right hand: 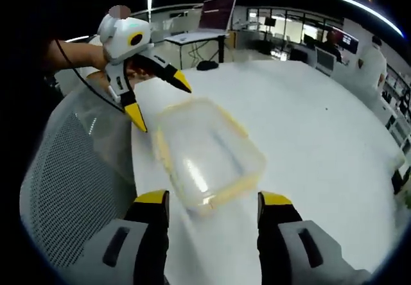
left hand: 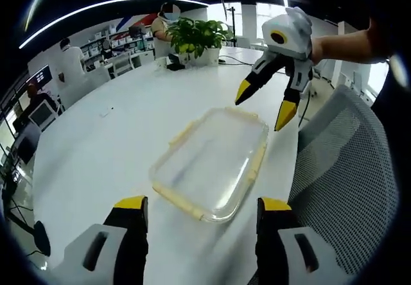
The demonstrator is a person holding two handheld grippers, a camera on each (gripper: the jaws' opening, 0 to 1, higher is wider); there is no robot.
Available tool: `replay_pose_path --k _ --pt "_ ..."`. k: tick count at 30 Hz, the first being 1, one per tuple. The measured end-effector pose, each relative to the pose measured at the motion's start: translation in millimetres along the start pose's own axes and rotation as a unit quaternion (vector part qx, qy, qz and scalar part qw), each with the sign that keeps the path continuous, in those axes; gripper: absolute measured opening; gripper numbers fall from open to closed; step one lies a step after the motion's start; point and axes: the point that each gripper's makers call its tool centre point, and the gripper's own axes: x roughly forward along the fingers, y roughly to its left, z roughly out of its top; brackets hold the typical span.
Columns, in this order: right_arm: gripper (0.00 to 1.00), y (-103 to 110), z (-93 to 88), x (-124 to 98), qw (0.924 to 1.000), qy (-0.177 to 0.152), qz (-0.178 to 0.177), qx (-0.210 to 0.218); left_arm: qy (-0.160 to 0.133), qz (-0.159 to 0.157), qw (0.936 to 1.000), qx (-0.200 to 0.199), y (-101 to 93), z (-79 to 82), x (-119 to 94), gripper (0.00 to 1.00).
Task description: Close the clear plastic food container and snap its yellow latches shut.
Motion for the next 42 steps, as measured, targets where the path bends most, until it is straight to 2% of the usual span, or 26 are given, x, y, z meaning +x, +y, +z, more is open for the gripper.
replay_pose_path --k 12,22,31,42 --pt "0.45 2.5 1.7 9.9 0.9992 -0.026 -0.028 0.015 -0.001 0.009 0.9998 -0.015 -4.6 -4.0 6.6 0.55" --pt "0.43 2.1 0.2 11.3 0.9986 -0.027 -0.041 0.022 0.004 0.014 0.9997 -0.018 -1.6 -4.4 9.7 0.47" --pt "0.43 -3.0 2.7 13.8 0.9985 -0.025 -0.043 0.024 0.008 0.011 0.9997 -0.019 4.2 -2.9 13.1 0.47" --pt "0.43 -20.8 10.0 19.9 0.9984 -0.023 -0.045 0.026 0.01 0.01 0.9997 -0.019 21.0 3.0 21.7 0.47"
